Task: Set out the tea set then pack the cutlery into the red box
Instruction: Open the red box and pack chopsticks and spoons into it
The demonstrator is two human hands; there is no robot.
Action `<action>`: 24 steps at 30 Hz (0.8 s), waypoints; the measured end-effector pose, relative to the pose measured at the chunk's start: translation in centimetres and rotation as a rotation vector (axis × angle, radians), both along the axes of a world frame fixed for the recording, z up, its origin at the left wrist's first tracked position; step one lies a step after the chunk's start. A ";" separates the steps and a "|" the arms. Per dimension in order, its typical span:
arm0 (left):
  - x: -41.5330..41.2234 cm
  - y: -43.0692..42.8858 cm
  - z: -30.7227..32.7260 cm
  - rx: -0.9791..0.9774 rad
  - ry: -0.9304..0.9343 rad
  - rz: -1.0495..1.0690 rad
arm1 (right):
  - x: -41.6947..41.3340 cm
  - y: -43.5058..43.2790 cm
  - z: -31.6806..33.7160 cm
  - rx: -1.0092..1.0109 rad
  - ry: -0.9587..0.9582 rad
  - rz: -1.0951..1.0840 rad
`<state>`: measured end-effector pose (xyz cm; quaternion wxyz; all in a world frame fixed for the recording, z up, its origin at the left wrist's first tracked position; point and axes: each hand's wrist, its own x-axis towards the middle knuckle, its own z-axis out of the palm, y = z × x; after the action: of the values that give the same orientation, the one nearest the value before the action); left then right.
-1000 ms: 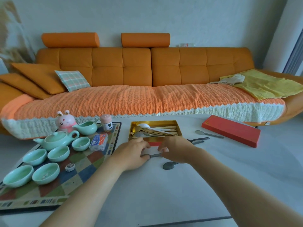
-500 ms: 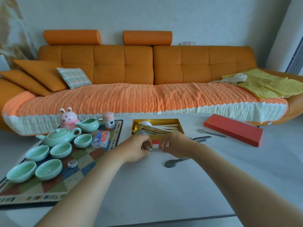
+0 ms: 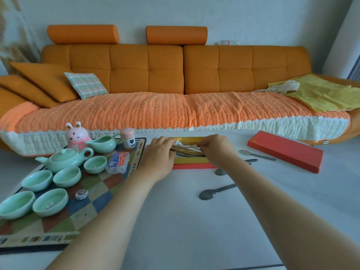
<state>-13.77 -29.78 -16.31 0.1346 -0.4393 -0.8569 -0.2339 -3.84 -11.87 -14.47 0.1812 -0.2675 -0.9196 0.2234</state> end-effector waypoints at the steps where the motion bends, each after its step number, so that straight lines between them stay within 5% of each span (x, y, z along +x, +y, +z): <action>1: -0.2 0.1 -0.2 -0.027 0.010 -0.003 | -0.4 -0.1 -0.1 -0.003 -0.012 0.011; 7: -0.8 0.6 -1.5 -0.172 0.057 -0.095 | -1.7 -0.6 -0.4 0.077 -0.185 0.097; 24: 0.8 0.7 -1.0 -0.264 0.100 -0.059 | 1.9 -1.0 -0.4 0.163 -0.112 0.350</action>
<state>-12.99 -29.05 -17.27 0.1112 -0.4891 -0.8592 -0.1007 -1.90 -12.86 -14.83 0.1095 -0.1001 -0.9757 0.1610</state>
